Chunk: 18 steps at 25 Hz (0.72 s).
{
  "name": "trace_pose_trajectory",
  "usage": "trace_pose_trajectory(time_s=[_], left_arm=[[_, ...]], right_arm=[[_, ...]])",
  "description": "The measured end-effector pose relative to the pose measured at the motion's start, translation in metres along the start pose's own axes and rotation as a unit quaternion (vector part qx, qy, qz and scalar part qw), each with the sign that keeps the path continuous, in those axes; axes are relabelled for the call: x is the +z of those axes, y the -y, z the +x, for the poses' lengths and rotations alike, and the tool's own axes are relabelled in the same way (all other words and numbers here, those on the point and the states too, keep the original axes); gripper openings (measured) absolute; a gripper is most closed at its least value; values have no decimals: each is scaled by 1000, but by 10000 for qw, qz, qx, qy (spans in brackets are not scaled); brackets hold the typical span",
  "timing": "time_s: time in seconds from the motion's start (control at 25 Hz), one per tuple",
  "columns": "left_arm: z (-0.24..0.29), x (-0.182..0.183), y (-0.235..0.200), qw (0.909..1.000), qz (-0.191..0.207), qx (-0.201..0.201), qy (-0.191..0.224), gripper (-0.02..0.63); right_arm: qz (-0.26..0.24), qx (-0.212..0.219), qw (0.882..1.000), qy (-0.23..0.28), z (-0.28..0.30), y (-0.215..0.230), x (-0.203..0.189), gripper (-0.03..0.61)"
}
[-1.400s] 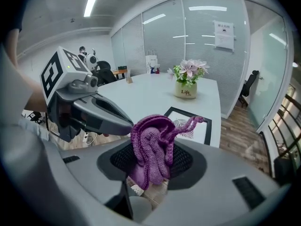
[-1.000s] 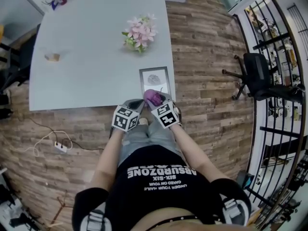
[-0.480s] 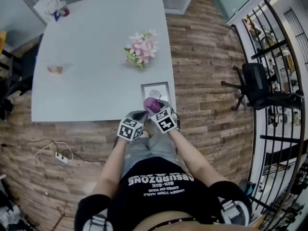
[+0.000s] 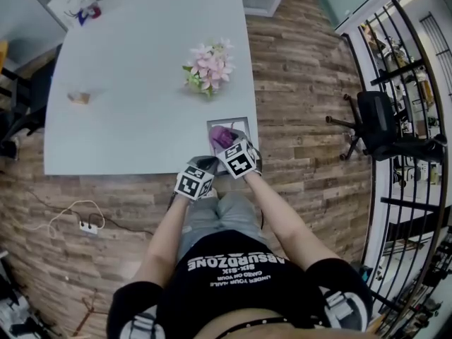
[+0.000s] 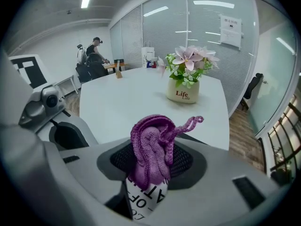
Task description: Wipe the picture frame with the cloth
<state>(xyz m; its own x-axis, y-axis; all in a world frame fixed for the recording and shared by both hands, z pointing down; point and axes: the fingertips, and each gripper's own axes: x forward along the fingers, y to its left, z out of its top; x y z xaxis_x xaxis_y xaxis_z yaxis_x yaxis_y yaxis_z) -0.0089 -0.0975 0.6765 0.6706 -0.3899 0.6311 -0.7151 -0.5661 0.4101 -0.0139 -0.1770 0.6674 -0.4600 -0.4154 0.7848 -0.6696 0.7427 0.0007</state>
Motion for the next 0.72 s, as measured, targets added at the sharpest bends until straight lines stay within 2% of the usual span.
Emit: trace_pose_trajectory(time_s=[0.24,0.48,0.72], left_arm=[[4,-5,-3,10000,68,-40,-20,14],[4,-3,1,9984,507,224,-65,14],[4,-3,0,9981,567,242,-92,14]], right_arm=[[91,-81,9999,9,12,14,14,184],[127,-93,9999,1,21,21,24,184],[20,-29,10000,-20,25,25,27,186]])
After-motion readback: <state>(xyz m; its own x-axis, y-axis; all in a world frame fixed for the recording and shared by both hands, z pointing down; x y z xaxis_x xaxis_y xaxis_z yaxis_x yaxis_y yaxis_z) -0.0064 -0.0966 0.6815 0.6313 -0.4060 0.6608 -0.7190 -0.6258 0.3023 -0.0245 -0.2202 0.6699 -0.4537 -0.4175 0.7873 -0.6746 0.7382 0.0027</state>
